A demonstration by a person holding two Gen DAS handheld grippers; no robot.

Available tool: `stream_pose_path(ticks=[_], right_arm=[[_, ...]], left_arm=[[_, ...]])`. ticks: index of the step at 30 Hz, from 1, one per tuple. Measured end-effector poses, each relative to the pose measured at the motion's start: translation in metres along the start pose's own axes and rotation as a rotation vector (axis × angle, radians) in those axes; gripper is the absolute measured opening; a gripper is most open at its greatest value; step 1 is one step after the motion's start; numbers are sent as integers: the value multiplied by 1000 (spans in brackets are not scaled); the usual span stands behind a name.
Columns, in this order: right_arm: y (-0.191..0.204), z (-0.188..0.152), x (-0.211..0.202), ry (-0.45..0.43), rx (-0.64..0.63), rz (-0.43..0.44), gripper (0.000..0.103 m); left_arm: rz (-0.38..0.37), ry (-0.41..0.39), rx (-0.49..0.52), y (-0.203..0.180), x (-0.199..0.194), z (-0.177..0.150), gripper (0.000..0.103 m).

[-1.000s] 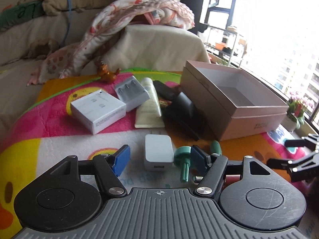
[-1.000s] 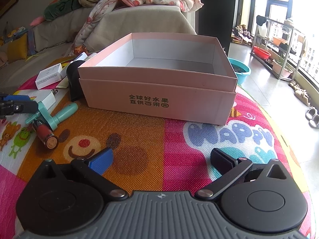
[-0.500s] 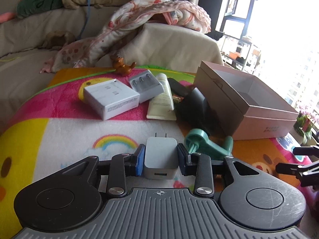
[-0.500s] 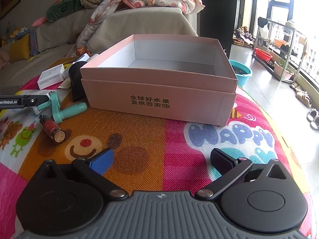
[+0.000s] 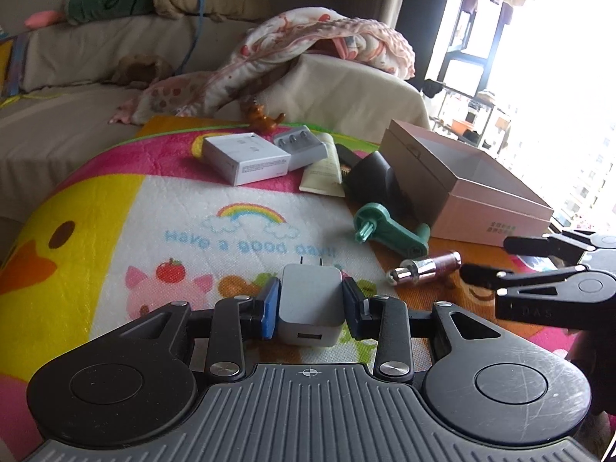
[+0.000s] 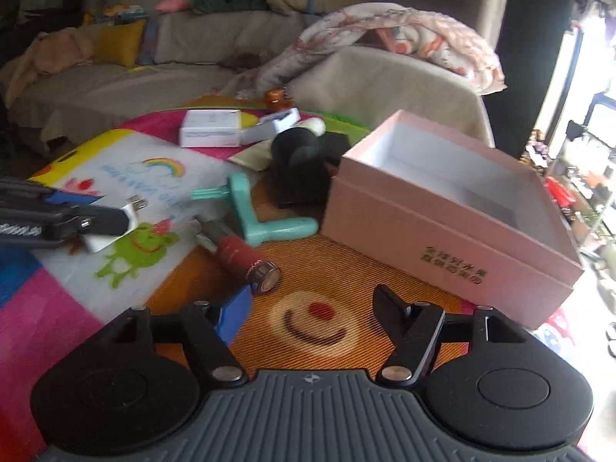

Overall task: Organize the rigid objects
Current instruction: 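Grasp the red lipstick tube with the right gripper while the left holds the charger, then carry charger and lipstick over the pink box and open both grippers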

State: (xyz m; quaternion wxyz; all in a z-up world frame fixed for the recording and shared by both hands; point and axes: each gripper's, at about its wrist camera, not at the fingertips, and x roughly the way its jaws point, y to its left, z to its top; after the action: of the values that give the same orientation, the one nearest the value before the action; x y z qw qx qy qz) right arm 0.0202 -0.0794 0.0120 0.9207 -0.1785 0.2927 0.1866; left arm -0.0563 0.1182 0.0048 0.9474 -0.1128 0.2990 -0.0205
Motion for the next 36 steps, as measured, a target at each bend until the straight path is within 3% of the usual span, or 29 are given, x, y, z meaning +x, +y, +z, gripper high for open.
stream_pose_path(ticks=[2,5,7,15,22,24,30,33,36], right_arm=[[0,3,-6,-32,23,-9,69],[3,6,-13,-17,92,187,77],[13,8,-8,3,100,228,80],[33,24,27,74,141,219,83],[14,13,2,55,95,235,79],[-1,3,-13,40,88,225,79],[-62,-25,-61,-26,110,115,79],[-86,-35,-80,-71,118,52,79],[-104,-34,-92,-141,121,4,79]], left_arm=[[3,-4,-7,0,0,0,38],[3,-7,-11,1,0,0,38],[4,-13,-24,3,-1,-1,38],[-5,-26,-83,12,-5,-2,38],[13,-25,-37,3,-7,-2,38],[-21,-7,-10,-6,-8,-3,38],[-222,70,128,-63,-11,-9,38],[-297,52,197,-95,-15,5,38],[-321,-8,256,-120,-14,38,38]])
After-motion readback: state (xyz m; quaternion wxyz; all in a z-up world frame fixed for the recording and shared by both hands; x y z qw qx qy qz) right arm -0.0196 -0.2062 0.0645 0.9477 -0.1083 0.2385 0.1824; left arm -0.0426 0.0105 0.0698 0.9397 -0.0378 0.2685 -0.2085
